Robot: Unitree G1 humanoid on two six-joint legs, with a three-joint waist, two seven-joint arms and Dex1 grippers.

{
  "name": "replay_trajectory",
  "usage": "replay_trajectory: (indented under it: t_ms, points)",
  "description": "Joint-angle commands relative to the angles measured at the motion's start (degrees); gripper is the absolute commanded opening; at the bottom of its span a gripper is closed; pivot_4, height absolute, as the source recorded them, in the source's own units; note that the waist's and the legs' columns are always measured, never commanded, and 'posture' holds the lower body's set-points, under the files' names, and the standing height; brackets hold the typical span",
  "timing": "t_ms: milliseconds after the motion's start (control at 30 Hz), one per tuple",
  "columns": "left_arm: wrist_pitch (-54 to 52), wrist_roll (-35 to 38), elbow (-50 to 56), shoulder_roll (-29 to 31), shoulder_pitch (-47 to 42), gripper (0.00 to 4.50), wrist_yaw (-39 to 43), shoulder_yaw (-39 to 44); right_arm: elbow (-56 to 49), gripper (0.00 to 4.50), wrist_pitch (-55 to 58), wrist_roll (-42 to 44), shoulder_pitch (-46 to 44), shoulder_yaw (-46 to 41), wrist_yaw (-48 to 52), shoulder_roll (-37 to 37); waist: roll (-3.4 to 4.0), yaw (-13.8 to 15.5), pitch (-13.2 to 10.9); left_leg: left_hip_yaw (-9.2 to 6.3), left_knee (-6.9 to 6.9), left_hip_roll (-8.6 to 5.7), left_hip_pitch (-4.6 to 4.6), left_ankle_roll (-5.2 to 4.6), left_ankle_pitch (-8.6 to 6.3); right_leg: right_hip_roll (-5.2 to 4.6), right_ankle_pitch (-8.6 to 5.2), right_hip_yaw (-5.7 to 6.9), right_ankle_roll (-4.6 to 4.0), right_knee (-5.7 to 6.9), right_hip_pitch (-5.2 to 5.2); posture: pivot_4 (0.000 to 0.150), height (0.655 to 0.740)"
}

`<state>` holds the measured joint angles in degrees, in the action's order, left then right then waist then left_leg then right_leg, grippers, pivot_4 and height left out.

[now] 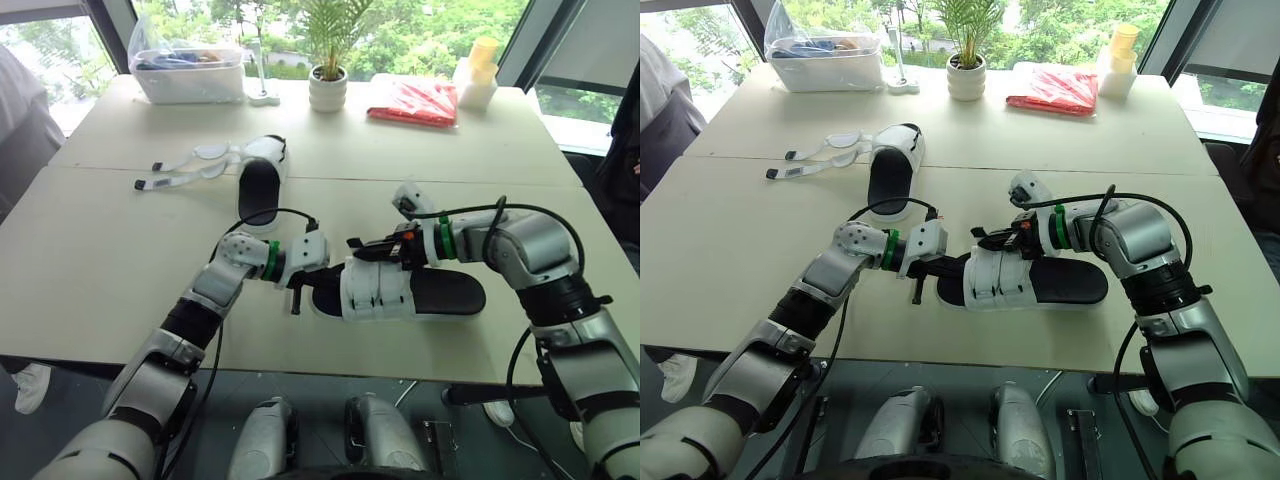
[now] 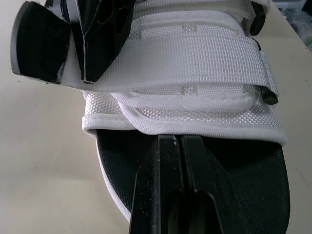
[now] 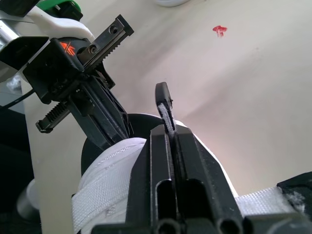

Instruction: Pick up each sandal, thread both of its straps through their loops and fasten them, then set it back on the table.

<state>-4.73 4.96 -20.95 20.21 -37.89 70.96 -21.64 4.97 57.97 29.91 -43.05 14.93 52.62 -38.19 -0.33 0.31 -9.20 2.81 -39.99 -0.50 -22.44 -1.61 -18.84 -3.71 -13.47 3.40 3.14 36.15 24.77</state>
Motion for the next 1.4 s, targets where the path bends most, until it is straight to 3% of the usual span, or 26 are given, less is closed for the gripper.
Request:
replay_trajectory:
  t_ms: [33,100,267,367,500,833,1000,1100,1233,1333,1367,1400]
  points:
    - [-1.2,-1.8,-0.2,1.0,1.5,0.0,0.2,-1.2,-4.0,1.86,0.1,-0.6,0.3,-4.3,-1.2,-2.2,0.0,0.1,0.0,0.0,0.01,0.0,-0.02,0.0,0.0,0.0,0.0,0.0,0.0,0.0,0.02,0.15,0.7241]
    - [-1.3,-1.8,-0.1,1.1,1.6,0.0,0.2,-1.1,-7.0,2.87,0.4,0.7,0.4,-6.6,-1.7,-2.1,0.01,0.1,0.0,0.0,0.06,0.0,-0.07,0.0,0.0,0.0,0.01,0.0,0.03,-0.01,0.11,0.15,0.7241]
    - [-1.2,-1.7,-0.1,1.4,1.5,0.0,0.3,-1.0,-12.0,2.87,-0.5,1.6,1.1,-8.8,-2.8,-0.4,0.02,0.1,0.0,0.01,0.09,0.0,-0.07,0.01,0.0,0.0,0.03,0.01,0.06,-0.01,0.13,0.15,0.7241]
    - [-1.1,-1.7,-0.3,1.5,1.4,0.0,0.4,-1.0,-16.5,2.03,-3.2,-0.2,3.9,-4.3,-1.2,-0.5,0.02,0.1,0.0,0.0,0.11,0.0,-0.07,0.01,0.0,0.0,0.03,0.01,0.06,-0.01,0.13,0.15,0.7241]
    - [-1.1,-1.8,-0.8,1.2,0.9,0.0,0.4,-1.0,-14.8,0.04,-8.3,-6.4,5.8,3.3,0.7,-1.5,0.02,0.1,0.0,0.02,0.11,0.0,-0.07,0.0,0.0,0.0,0.03,0.01,0.05,-0.01,0.13,0.15,0.7241]
    - [-1.3,-1.6,-0.1,1.3,1.4,0.0,0.4,-1.1,2.5,0.04,-19.9,-20.7,1.8,9.1,-0.1,1.2,0.02,-0.1,0.0,0.03,0.05,0.0,0.02,0.01,0.01,0.01,0.01,0.02,0.03,0.02,0.03,0.15,0.7241]
    - [-4.6,0.8,3.7,2.9,2.4,0.0,0.8,1.1,-6.9,0.04,-13.1,-9.7,2.4,-3.0,2.4,2.1,0.05,-0.1,0.0,0.03,0.06,0.0,-0.06,0.01,0.01,0.01,0.04,0.03,0.07,0.02,0.12,0.15,0.7241]
    - [-15.9,9.9,14.3,8.9,2.6,0.83,5.5,6.8,-22.1,0.0,-0.9,3.8,7.3,-18.5,1.1,-0.5,0.1,-0.2,0.0,0.01,0.11,0.01,-0.22,0.04,0.03,0.01,0.06,0.06,0.11,0.07,0.31,0.15,0.7241]
    - [-25.7,18.0,22.4,14.5,2.8,2.69,8.1,10.9,-31.2,0.0,6.8,13.4,13.3,-28.1,0.0,-4.0,0.13,0.3,-0.1,-0.17,0.09,0.03,-0.63,0.38,0.22,0.01,0.07,0.23,0.12,0.09,0.61,0.15,0.7241]
    - [-36.3,27.4,27.6,21.5,2.4,4.09,11.2,17.6,-37.2,0.8,10.2,19.9,27.8,-38.5,3.5,-8.4,0.11,0.8,-0.1,-0.21,0.03,0.01,-0.68,0.11,0.06,0.0,0.06,0.22,0.1,-0.04,0.51,0.15,0.7241]
    - [-38.5,29.6,28.8,23.5,2.2,4.5,11.9,19.2,-38.0,1.26,8.8,19.3,33.7,-40.5,4.7,-9.4,0.11,0.7,-0.1,-0.33,0.0,0.01,-0.77,0.1,0.06,0.0,0.05,0.22,0.1,-0.06,0.49,0.15,0.7241]
    - [-39.7,30.9,29.5,24.7,2.1,4.5,12.0,19.9,-38.3,1.75,7.4,18.8,37.4,-41.3,5.2,-10.0,0.12,0.6,-0.1,-0.37,0.0,0.01,-0.78,0.1,0.06,0.0,0.05,0.21,0.1,-0.05,0.48,0.15,0.7241]
